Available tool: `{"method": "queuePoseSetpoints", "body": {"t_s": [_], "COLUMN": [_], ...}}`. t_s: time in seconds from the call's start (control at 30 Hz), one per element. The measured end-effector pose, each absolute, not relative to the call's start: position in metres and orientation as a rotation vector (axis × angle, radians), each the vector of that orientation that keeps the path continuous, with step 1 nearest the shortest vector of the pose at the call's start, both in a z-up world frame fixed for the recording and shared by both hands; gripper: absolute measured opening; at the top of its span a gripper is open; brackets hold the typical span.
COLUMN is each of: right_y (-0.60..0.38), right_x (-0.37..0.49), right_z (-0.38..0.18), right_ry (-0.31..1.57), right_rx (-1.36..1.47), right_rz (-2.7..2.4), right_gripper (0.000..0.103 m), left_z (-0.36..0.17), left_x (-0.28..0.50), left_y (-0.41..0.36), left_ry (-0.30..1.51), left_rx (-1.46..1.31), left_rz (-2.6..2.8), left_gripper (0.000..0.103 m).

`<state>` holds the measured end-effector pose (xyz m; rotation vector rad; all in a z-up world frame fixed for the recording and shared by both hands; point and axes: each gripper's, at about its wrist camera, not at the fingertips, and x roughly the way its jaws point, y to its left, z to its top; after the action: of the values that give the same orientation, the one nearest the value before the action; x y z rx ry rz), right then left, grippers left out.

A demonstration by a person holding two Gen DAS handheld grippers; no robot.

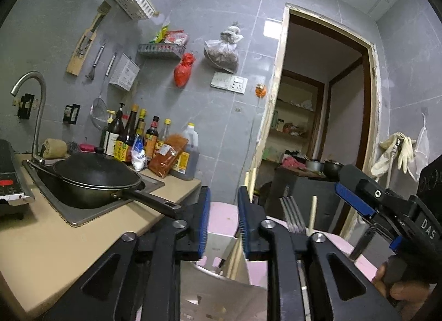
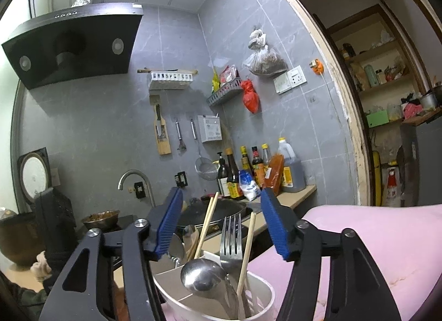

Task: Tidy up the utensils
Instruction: 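Move both open tools away from the caddy toward the gold spoon and chopstick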

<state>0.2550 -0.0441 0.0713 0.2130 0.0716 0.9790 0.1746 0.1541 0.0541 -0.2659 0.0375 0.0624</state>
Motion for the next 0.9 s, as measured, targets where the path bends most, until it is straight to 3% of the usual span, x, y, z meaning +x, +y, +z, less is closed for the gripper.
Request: {"method": "queuePoseSetpoints", "body": {"t_s": [0.1,0.23,0.3,0.4,0.5,0.6,0.9], "right_y": [-0.048,-0.062,-0.071,-0.092,-0.11,-0.129,-0.176], "right_x": [0.25,0.24,0.236,0.225,0.214,0.202,0.181], "right_z": [0.08,0.087,0.089,0.089,0.087,0.084,0.063], "right_ry": [0.06,0.06,0.076,0.089,0.101,0.129,0.274], "right_rx": [0.193,0.161,0.138,0.116,0.105,0.079,-0.041], "right_rz": [0.941,0.894,0.866,0.814,0.769,0.7,0.559], "right_gripper": [0.077,0.088,0.092,0.102,0.103,0.103,0.103], "left_z": [0.059,0.065,0.065,0.068,0.072,0.074,0.056], "left_x": [0.17,0.164,0.162,0.153,0.142,0.133,0.121], "left_y": [0.151,0.142,0.139,0.131,0.118,0.105,0.066], "left_ry": [0.072,0.142,0.183,0.196,0.205,0.214,0.304], "left_rx": [-0.249,-0.21,-0.217,-0.22,-0.186,-0.155,-0.103], "left_rz": [0.049,0.026,-0.003,-0.029,-0.039,-0.049,-0.106], "left_gripper": [0.035,0.042,0.058,0.063,0.077,0.084,0.088]}}
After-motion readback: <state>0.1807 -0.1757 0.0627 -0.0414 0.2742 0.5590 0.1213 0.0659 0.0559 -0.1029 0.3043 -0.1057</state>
